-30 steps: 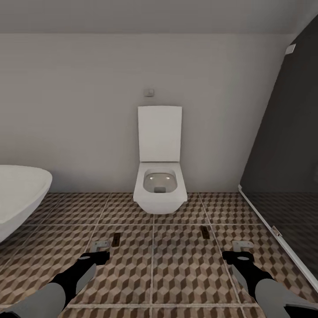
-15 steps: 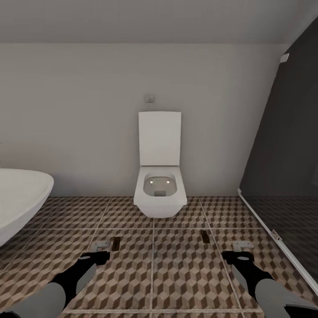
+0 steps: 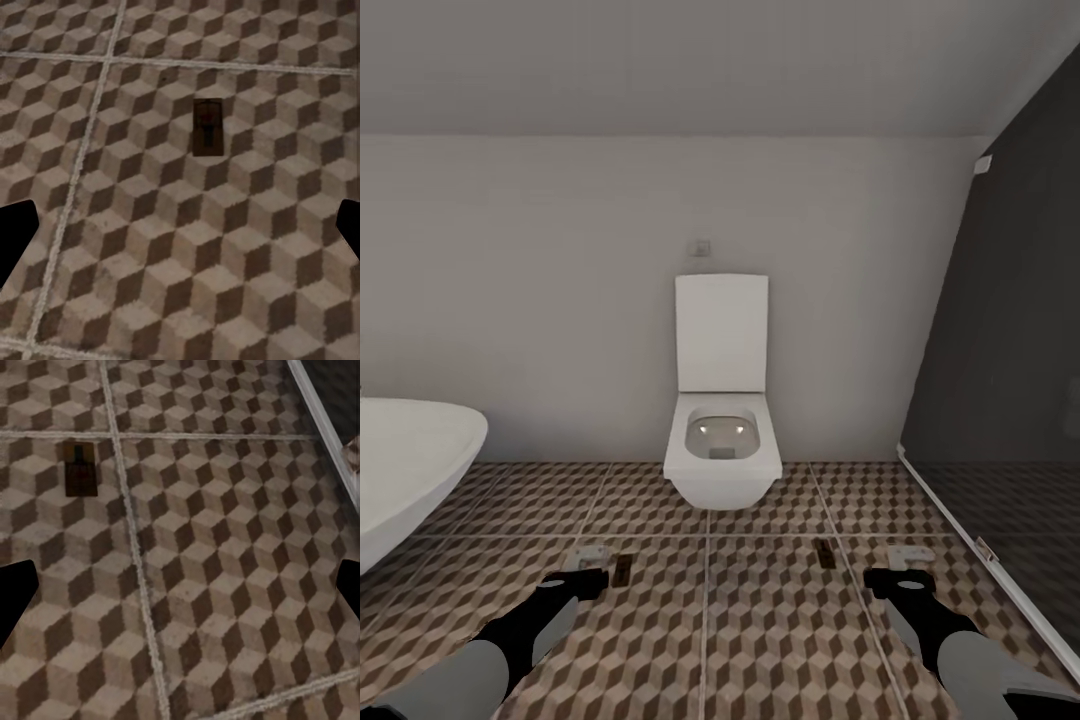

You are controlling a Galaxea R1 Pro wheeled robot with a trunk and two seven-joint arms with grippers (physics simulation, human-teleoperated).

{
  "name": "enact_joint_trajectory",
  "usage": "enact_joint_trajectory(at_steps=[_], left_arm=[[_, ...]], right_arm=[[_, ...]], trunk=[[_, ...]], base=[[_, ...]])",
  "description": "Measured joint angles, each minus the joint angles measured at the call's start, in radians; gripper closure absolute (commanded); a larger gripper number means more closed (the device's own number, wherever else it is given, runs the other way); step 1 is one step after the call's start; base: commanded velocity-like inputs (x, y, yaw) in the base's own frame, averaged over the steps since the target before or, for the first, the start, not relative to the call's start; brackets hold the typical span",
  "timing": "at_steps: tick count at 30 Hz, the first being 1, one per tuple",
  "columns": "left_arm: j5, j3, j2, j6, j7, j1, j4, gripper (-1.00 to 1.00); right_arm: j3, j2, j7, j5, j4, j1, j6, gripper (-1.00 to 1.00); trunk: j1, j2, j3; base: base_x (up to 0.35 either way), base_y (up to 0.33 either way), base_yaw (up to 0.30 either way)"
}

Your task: Take the four mousetraps from the cabinet in the bathroom and place them on the bathroom floor. Make sure all four end up on the same floor surface, and ensure that at least two of them are either under or directly next to the same bathroom sink.

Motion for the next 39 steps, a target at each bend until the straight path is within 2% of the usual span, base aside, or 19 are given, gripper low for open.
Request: enact_joint_trajectory(at_steps=[28, 39], left_arm=[[0.000, 0.000, 0.000, 0.000, 0.000, 0.000, 0.000, -1.00], [0.000, 0.000, 0.000, 0.000, 0.000, 0.000, 0.000, -1.00]], right_arm=[[0.000, 0.001, 0.000, 0.000, 0.000, 0.000, 0.000, -1.00], [0.000, 0.002, 0.000, -0.001, 0.000, 0.000, 0.000, -1.00]], trunk=[[-0.013, 0.007, 0.108], [-0.055, 0.084, 0.143]], base=[[0.000, 0.000, 0.000], [0.000, 0.000, 0.000]])
